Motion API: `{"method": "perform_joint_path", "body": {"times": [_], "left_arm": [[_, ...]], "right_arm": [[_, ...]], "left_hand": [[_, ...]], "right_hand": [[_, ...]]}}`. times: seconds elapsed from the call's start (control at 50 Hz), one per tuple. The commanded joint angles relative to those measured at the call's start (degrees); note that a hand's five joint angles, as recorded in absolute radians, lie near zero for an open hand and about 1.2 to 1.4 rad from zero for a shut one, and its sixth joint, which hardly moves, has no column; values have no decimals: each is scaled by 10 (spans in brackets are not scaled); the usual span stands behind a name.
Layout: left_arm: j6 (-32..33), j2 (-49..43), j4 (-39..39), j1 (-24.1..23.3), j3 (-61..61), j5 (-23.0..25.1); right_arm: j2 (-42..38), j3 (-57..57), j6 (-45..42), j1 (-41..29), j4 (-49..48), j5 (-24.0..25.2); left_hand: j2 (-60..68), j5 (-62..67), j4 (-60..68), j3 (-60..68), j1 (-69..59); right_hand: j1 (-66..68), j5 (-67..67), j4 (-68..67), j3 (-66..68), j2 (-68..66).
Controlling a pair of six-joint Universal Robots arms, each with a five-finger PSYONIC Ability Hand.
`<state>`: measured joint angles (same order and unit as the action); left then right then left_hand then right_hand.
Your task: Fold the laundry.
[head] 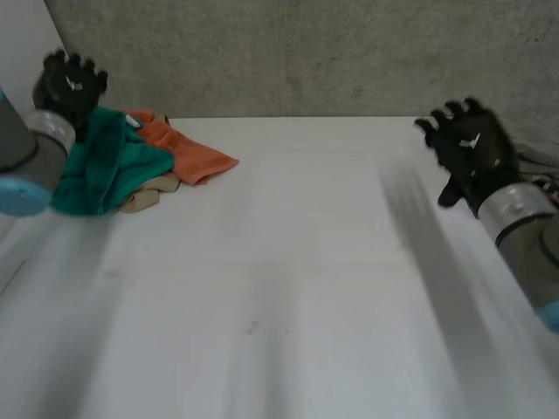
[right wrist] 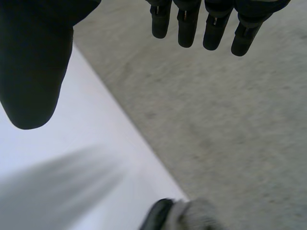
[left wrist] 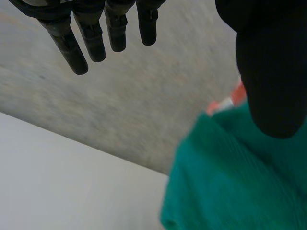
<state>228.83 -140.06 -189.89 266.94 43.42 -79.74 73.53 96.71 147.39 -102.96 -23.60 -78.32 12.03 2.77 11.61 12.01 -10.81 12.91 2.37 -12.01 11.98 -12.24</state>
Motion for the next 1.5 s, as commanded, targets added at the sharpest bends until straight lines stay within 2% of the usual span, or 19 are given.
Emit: {"method": "perform_joint_path", "body": {"times": [0.02, 0.14, 0.2, 0.22, 0.24, 0.32, 0.36, 0.42, 0.52, 0.64, 0.74, 0.8, 0.94, 0.98, 1.08, 1.24, 1.3, 1.4, 1.5], "left_arm": [[2, -157, -50, 34, -107, 60], [1, -274, -52, 48, -245, 59], [0, -282, -52, 46, -262, 53], [0, -280, -52, 39, -260, 46], [1, -279, -54, 35, -258, 40], [-23, -218, -61, -4, -229, -22], [-70, -148, -62, -22, -181, -51], [-132, -73, -65, -39, -114, -52], [-277, 130, -93, -94, 48, -52], [-355, 250, -90, -169, 159, -52], [-358, 264, -36, -263, 226, -54], [-358, 250, 6, -294, 244, -59], [-365, 110, 107, -377, 222, -136], [-367, 88, 130, -396, 209, -174], [-385, 116, 149, -399, 215, -204], [-398, 245, 146, -383, 261, -188], [-388, 263, 146, -354, 263, -141], [-352, 256, 154, -275, 254, -10], [-293, 197, 160, -244, 231, 62]], "right_arm": [[-4, 40, -3, 7, 2, 1], [2, 80, -3, 11, 2, 4], [5, 93, -4, 12, 2, 4], [6, 96, -6, 12, 3, 4], [7, 100, -7, 12, 2, 4], [15, 112, -12, 13, 3, 4], [17, 113, -12, 15, 3, 4], [21, 113, -12, 18, 3, 4], [37, 115, -6, 21, 5, 4], [55, 117, -4, 21, 8, 1], [70, 117, -3, 28, 29, 0], [75, 116, -2, 36, 47, 2], [75, 110, 11, 50, 65, 0], [75, 107, 19, 54, 69, -1], [77, 105, 32, 56, 79, -2], [90, 94, 47, 45, 151, -2], [92, 88, 96, 15, 191, -2], [87, 74, 191, -33, 232, -2], [39, 74, 256, -55, 233, 2]], "left_hand": [[-5, -12, 0, -5, -8], [44, 36, 48, 44, -56], [305, 298, 310, 306, -318], [635, 627, 639, 635, -647], [679, 672, 683, 679, -691], [680, 672, 684, 680, -692], [680, 672, 684, 680, -692], [680, 672, 684, 680, -692], [680, 672, 684, 680, -692], [680, 672, 684, 680, -692], [680, 672, 684, 680, -692], [680, 672, 684, 680, -692], [680, 672, 684, 680, -692], [364, 357, 368, 364, -376], [117, 109, 121, 117, -129], [61, 53, 65, 61, -73], [61, 53, 65, 61, -73], [69, 62, 73, 69, -82], [71, 64, 75, 71, -83]], "right_hand": [[-29, -24, 20, -20, 22], [-29, -24, 20, -20, 22], [-29, -24, 20, -20, 22], [-29, -24, 20, -20, 22], [-29, -24, 20, -20, 22], [-29, -24, 20, -20, 22], [-29, -24, 20, -20, 22], [-29, -24, 20, -20, 22], [-29, -24, 20, -20, 22], [-29, -24, 20, -20, 22], [-29, -24, 20, -20, 22], [-29, -24, 20, -20, 22], [-29, -24, 20, -20, 22], [-29, -24, 20, -20, 22], [-29, -24, 20, -20, 22], [-29, -24, 20, -20, 22], [-29, -24, 20, -20, 22], [-29, -24, 20, -20, 22], [-29, -24, 20, -20, 22]]}}
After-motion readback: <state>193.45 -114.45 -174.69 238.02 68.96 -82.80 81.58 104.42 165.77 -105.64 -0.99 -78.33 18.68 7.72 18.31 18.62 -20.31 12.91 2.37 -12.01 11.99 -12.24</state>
